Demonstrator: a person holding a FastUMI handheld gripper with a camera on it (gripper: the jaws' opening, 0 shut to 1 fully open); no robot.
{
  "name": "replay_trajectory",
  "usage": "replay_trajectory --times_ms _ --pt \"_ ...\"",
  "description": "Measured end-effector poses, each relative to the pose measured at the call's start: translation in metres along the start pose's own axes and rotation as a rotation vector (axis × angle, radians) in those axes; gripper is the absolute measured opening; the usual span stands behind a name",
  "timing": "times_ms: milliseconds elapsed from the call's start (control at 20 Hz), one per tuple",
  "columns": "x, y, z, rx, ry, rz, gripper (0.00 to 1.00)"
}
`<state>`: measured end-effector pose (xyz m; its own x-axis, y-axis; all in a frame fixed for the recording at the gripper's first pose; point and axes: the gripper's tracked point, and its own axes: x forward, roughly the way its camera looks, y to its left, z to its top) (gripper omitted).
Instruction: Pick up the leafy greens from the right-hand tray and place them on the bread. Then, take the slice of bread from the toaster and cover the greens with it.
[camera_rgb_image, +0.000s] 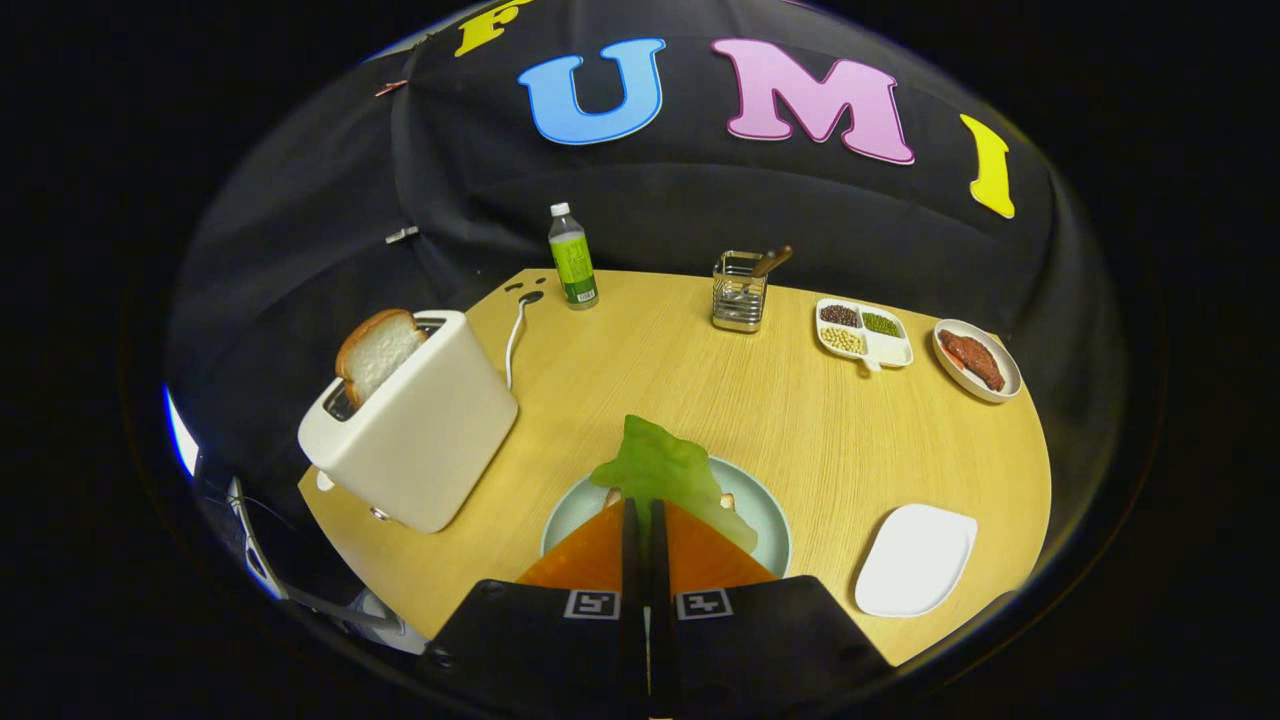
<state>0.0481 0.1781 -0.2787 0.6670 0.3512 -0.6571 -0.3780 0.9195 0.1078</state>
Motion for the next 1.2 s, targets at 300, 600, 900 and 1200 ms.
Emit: replay_trajectory --times_ms 300,600,900,1200 --pt "0.013 -0.012 -0.012 -0.04 0.018 -0.04 0.16" --pt "0.01 -0.007 -0.005 -0.049 -0.015 -0.042 0.8" --pt "-0.016 0.012 0.025 -0.076 -0.104 -0.017 1.0" --pt "-0.052 0.06 0.074 -0.119 -0.219 0.056 1.0"
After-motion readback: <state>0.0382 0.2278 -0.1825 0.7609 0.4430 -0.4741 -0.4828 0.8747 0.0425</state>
